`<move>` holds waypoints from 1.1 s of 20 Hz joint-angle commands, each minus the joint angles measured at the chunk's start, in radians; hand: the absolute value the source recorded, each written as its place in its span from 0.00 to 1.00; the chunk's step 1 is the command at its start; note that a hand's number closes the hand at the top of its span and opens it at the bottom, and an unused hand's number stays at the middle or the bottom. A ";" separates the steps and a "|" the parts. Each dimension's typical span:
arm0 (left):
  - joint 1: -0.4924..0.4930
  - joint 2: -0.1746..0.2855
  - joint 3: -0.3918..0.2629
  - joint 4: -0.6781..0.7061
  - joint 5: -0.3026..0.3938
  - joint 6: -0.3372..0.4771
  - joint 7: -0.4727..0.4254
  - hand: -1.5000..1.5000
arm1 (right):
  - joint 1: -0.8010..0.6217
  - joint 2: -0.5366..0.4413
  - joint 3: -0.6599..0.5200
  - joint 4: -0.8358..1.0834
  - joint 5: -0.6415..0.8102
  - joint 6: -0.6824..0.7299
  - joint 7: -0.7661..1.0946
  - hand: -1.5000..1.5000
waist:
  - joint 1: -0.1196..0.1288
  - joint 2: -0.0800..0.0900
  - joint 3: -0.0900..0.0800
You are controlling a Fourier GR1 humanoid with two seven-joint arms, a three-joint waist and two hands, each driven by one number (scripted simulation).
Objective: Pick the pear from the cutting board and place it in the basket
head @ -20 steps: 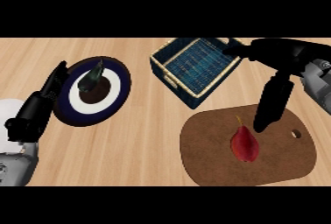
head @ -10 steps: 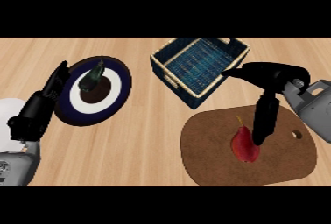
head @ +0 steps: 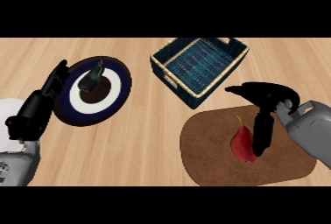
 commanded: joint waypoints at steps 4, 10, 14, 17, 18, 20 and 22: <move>0.032 -0.019 0.022 -0.061 -0.019 -0.026 0.010 0.50 | 0.090 0.063 -0.087 -0.053 0.131 0.030 0.046 0.00 | 0.002 -0.001 0.000; 0.039 -0.039 0.041 -0.068 -0.040 -0.041 0.020 0.50 | 0.163 0.073 -0.163 -0.043 0.245 0.094 -0.049 0.00 | 0.002 0.000 0.000; -0.039 -0.079 0.034 0.001 -0.074 -0.024 0.025 0.50 | 0.194 0.171 -0.153 0.003 0.352 0.051 -0.079 0.00 | 0.000 0.002 0.000; -0.015 -0.075 0.047 -0.029 -0.068 -0.044 0.039 0.50 | 0.178 0.182 -0.200 0.076 0.367 0.092 -0.119 0.00 | 0.005 0.002 0.000; 0.011 -0.084 0.043 -0.017 -0.078 -0.051 0.014 0.50 | 0.245 0.138 -0.232 -0.043 0.343 0.123 -0.077 0.00 | -0.001 0.000 0.000; 0.042 -0.094 0.053 -0.096 -0.085 -0.036 0.048 0.50 | 0.278 0.201 -0.221 -0.035 0.414 0.090 -0.090 0.00 | 0.003 0.000 0.000; -0.006 -0.064 0.090 -0.018 -0.066 -0.092 0.007 0.50 | 0.329 0.201 -0.217 -0.041 0.467 0.092 -0.146 0.00 | 0.000 0.001 0.000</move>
